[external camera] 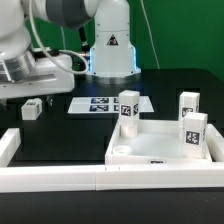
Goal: Assemble square table
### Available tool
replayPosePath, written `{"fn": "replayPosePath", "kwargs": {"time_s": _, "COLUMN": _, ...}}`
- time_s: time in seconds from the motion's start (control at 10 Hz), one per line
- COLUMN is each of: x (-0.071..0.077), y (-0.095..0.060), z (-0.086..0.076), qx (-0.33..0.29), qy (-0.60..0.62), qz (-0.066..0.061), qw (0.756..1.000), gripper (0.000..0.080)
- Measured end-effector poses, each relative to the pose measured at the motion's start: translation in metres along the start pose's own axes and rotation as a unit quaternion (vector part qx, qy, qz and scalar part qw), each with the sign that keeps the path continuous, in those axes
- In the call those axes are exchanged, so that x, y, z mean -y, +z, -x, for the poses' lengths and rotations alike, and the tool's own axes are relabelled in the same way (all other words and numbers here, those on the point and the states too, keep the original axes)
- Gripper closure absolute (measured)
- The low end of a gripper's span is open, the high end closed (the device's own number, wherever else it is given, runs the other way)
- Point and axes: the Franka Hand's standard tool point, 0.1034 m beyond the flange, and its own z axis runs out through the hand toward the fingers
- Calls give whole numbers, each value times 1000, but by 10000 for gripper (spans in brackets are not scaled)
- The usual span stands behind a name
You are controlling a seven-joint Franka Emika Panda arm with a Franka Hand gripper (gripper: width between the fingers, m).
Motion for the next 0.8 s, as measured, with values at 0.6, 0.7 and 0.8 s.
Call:
{"fn": "replayPosePath", "kwargs": {"time_s": 0.6, "x": -12, "y": 24, "z": -2, "qx": 124, "qy": 8, "qz": -10, "qw": 992, "gripper": 150}}
{"fn": "replayPosePath", "kwargs": {"time_s": 0.7, "x": -22, "y": 42, "z": 8, "qx": 131, "qy": 28, "qz": -10, "qw": 991, "gripper": 150}}
{"fn": "replayPosePath", "kwargs": {"time_s": 0.8, "x": -19, "y": 41, "z": 8, "qx": 133, "qy": 27, "qz": -11, "qw": 991, "gripper": 150}}
